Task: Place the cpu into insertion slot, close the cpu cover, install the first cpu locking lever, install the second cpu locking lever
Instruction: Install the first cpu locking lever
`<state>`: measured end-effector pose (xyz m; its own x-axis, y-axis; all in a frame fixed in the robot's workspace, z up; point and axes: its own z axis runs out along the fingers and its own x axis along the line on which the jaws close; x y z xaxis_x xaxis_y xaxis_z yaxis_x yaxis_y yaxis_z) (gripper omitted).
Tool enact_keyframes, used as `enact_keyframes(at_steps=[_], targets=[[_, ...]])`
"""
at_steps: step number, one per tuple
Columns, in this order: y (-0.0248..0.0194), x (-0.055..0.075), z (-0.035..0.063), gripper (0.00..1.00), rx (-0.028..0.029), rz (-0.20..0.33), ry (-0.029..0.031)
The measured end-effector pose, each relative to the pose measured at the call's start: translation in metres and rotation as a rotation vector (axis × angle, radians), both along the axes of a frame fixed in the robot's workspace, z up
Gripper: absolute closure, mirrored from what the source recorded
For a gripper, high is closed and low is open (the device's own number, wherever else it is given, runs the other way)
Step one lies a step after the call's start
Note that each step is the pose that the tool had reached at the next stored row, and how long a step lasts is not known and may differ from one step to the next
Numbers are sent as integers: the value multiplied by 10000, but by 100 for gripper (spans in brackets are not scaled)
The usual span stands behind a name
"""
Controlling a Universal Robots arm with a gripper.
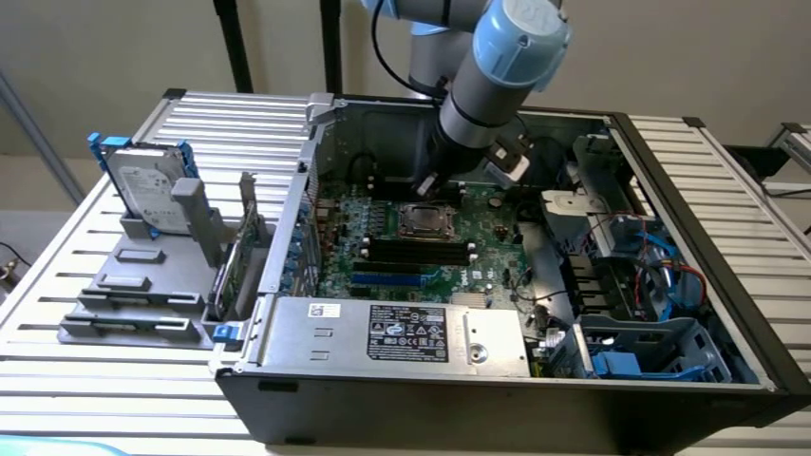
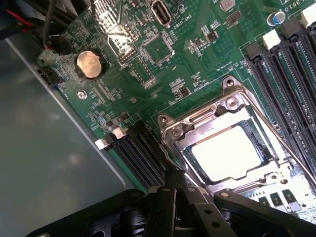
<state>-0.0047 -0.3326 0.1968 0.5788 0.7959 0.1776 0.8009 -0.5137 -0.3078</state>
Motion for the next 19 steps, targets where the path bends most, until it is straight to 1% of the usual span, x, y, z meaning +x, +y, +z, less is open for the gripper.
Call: enact_keyframes(at_steps=[3, 5, 12, 19], targets=[[-24, 2, -6, 89, 2, 8, 0], [-31, 2, -13, 89, 1, 13, 0], [-32, 11, -31, 89, -1, 69, 1], [-31, 66, -34, 89, 2, 127, 0]])
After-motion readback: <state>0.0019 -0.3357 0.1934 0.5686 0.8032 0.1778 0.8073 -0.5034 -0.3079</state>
